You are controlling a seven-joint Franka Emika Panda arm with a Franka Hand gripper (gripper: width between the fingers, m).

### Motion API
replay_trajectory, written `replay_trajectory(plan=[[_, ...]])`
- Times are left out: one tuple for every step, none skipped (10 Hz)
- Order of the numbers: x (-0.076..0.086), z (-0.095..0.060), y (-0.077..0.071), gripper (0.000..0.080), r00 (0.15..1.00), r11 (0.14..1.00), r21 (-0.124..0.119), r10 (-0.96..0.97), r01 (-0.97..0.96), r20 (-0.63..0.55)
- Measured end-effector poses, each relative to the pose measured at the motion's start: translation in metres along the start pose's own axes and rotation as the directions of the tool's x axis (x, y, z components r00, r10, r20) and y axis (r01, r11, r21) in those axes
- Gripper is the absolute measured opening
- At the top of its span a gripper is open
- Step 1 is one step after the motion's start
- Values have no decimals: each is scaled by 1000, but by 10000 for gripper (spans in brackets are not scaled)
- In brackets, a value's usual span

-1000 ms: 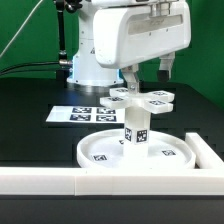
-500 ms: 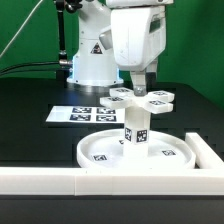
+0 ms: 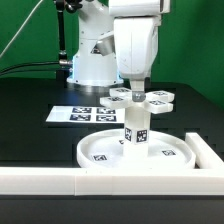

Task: Assemble round table

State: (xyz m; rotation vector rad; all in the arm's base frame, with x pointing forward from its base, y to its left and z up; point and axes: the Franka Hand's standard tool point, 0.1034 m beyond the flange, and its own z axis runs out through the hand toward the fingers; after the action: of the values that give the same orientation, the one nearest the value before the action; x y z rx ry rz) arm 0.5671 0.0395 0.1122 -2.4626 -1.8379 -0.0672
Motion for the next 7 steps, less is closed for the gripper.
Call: replay_trajectory(plan=[[-3,2,-2,649,1000,1000,5,3,-3,2],[-5,4,-4,649,1000,1000,10,7,-7,4],[-7,7,-4,649,1000,1000,15,9,-9,5],[-7,9,-5,649,1000,1000,18,12,-12,7],[-7,11,-6,649,1000,1000,22,17,-17,8],[-8,14,-7,649,1000,999,26,20,-21,10],[-8,15,-7,649,1000,999,28,21,-22,11]])
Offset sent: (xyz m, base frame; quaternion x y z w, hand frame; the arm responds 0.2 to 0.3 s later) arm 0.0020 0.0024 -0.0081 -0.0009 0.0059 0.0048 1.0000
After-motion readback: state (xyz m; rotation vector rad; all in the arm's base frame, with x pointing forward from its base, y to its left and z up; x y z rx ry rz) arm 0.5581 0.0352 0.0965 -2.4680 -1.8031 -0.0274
